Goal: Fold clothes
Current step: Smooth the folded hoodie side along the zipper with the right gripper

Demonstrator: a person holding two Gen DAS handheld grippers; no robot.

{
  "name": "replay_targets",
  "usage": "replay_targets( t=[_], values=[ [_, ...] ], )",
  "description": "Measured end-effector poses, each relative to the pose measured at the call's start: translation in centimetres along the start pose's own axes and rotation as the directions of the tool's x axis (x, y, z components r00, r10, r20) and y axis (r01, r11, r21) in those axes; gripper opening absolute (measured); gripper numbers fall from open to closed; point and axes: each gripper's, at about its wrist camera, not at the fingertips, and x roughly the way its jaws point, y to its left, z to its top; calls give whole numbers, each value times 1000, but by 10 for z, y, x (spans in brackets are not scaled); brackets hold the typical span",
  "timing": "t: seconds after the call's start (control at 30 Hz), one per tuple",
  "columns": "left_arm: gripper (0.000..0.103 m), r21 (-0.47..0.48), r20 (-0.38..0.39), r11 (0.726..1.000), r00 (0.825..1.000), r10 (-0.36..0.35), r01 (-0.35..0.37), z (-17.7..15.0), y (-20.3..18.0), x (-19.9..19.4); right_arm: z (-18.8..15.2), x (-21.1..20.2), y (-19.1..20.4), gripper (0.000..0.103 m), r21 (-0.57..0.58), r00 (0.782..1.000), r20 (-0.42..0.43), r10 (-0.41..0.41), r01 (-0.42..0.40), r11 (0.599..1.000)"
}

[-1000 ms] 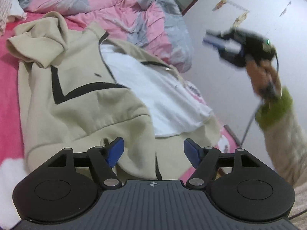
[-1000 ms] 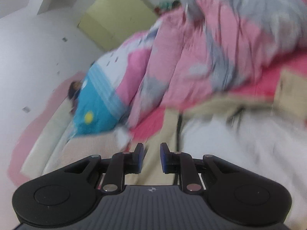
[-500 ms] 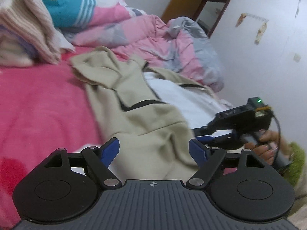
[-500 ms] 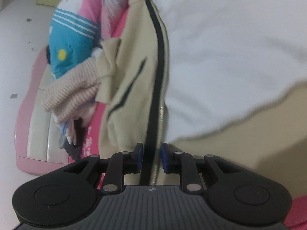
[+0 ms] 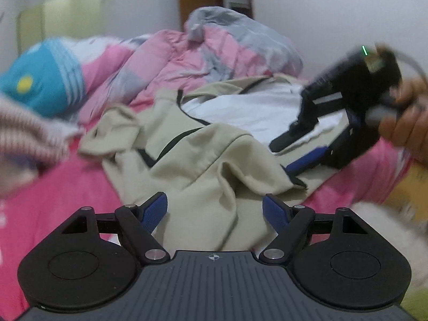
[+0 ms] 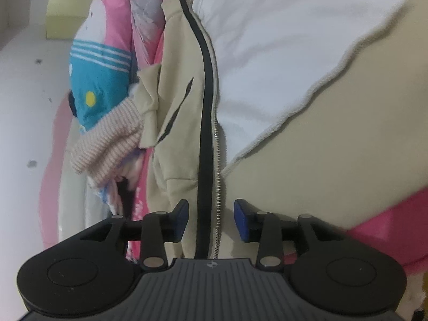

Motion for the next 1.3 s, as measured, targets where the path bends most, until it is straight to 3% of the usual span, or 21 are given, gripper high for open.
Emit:
replay_targets(
  t=[0.1,0.23,0.33,0.6,0.7,0.73,0.77,0.8,0.83,1.0,1.13,1.2,1.3],
  values=[
    [79,44,-3,999,1000,4,-4,2,-2,14,5,5,7,41,-34,999,23,-28,29,999],
    [79,35,-6,999,1000,-4,4,4,1,22,18,6,9,43,-60,994,103,-33,40,997],
    [79,13,-12,1000,1000,-11,12,2,2,24,32,8,9,53,-73,986,165,-29,41,996],
    [79,-97,-25,994,998,-54,52,-3,13,29,58,34,9,54,-79,992,125,11,-1,997],
    [79,-95,-25,994,998,-52,50,-2,13,28,63,36,1,47,-48,993,100,64,-59,997],
    [79,-89,-24,995,998,-51,49,-2,12,27,62,33,-1,38,-48,992,99,72,-68,997],
    [79,-80,-20,996,998,-52,50,-2,12,25,61,31,-3,20,-48,992,101,70,-65,997],
    [78,-72,-17,996,999,-52,51,-2,11,24,60,29,-5,8,-47,993,103,65,-60,997],
    [74,-64,-13,997,999,-52,51,-2,10,23,60,27,-7,4,-48,992,113,58,-53,997],
    [67,8,4,998,998,-70,70,-1,6,12,68,-2,18,3,-212,985,172,13,24,977],
    [67,7,0,996,996,-85,85,-3,10,9,78,-1,39,4,-362,965,212,-153,223,905],
    [67,-14,-3,996,996,-90,90,-3,12,9,79,6,33,7,-366,957,195,-214,273,889],
    [66,-30,-4,996,996,-87,87,-3,13,8,67,-3,23,11,-344,966,167,-196,243,907]
  ],
)
